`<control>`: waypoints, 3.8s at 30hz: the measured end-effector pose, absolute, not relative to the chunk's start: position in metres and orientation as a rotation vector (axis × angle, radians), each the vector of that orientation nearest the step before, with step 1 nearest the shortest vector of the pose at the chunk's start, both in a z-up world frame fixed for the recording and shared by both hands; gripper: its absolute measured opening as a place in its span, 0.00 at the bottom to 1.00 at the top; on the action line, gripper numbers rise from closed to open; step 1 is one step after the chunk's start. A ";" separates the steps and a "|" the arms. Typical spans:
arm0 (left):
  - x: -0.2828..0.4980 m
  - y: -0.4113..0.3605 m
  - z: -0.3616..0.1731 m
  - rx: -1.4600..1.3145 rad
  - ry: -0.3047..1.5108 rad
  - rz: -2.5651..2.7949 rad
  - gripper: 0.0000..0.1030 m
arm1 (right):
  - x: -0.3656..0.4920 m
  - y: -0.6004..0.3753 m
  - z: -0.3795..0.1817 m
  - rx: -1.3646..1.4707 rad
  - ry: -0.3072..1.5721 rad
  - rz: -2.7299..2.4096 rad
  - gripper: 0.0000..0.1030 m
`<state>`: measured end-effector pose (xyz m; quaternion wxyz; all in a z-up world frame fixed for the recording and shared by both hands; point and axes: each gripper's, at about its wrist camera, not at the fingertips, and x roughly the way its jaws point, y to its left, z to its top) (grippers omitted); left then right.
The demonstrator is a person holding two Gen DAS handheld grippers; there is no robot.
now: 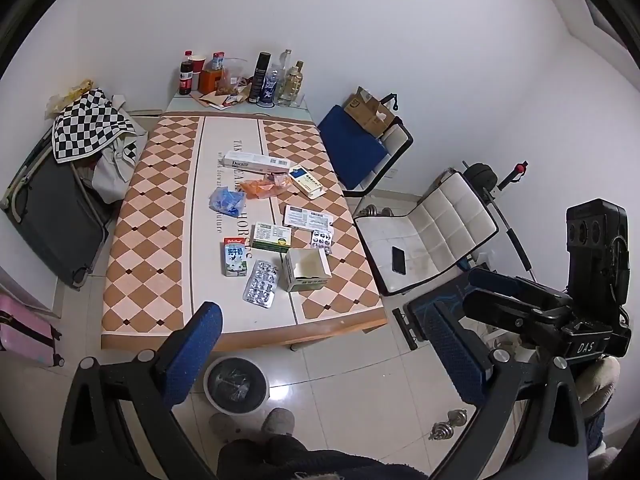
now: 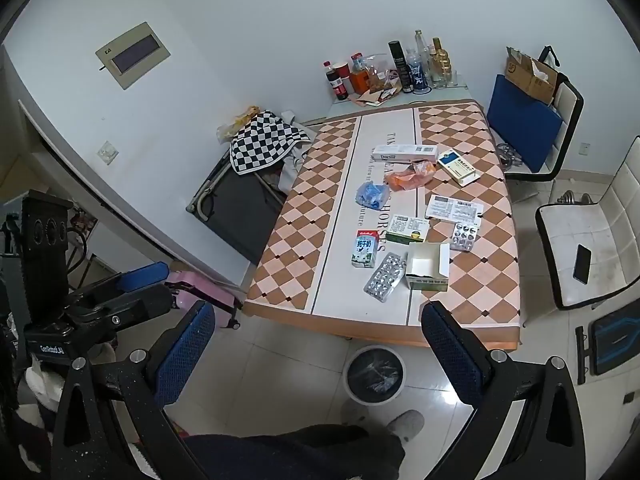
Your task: Collect trash
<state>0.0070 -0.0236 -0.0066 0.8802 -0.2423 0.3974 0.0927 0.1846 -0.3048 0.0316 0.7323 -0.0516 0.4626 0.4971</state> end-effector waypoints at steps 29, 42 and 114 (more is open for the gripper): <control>0.013 -0.034 -0.010 -0.509 0.829 0.188 1.00 | 0.184 -0.298 0.029 -0.119 1.030 1.102 1.00; 0.012 -0.034 -0.011 -0.509 0.829 0.189 1.00 | 0.182 -0.291 0.027 -0.123 1.036 1.104 1.00; 0.249 0.080 -0.352 -0.653 1.410 0.627 0.73 | 0.411 -0.127 -0.345 -0.332 1.519 0.564 0.86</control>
